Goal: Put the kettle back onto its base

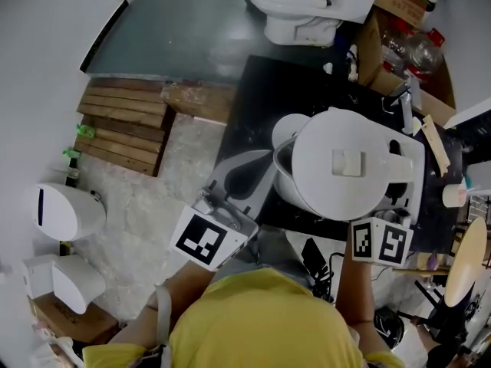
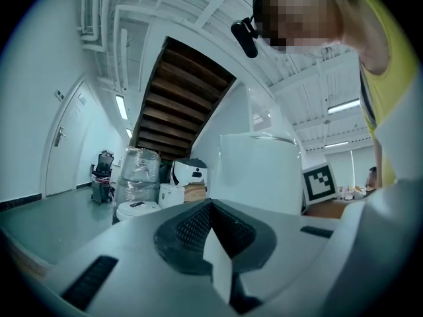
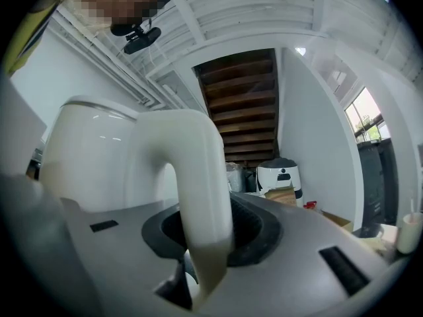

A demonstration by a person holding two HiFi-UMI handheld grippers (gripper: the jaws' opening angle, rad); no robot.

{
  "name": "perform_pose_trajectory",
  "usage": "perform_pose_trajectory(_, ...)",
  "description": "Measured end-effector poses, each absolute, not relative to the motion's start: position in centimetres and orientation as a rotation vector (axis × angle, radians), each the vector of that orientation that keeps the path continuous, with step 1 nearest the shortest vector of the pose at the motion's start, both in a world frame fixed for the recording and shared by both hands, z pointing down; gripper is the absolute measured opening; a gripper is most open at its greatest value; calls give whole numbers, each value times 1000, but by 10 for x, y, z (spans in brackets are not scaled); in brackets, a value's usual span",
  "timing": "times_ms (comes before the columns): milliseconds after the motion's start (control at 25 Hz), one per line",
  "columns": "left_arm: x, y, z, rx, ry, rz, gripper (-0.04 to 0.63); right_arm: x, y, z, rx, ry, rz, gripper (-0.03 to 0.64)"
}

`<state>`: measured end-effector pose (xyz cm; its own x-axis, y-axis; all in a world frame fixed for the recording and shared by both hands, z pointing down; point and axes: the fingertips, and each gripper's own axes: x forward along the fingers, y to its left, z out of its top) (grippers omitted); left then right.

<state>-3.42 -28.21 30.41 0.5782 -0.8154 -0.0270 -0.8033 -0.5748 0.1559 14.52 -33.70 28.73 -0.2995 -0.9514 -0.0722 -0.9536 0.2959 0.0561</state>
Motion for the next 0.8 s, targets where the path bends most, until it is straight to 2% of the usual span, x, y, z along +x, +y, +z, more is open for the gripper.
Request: perform_pose_trajectory(800, -39, -340, 325, 2638, -1453, -91, 2, 138, -401, 307, -1786, 2531, 145, 104)
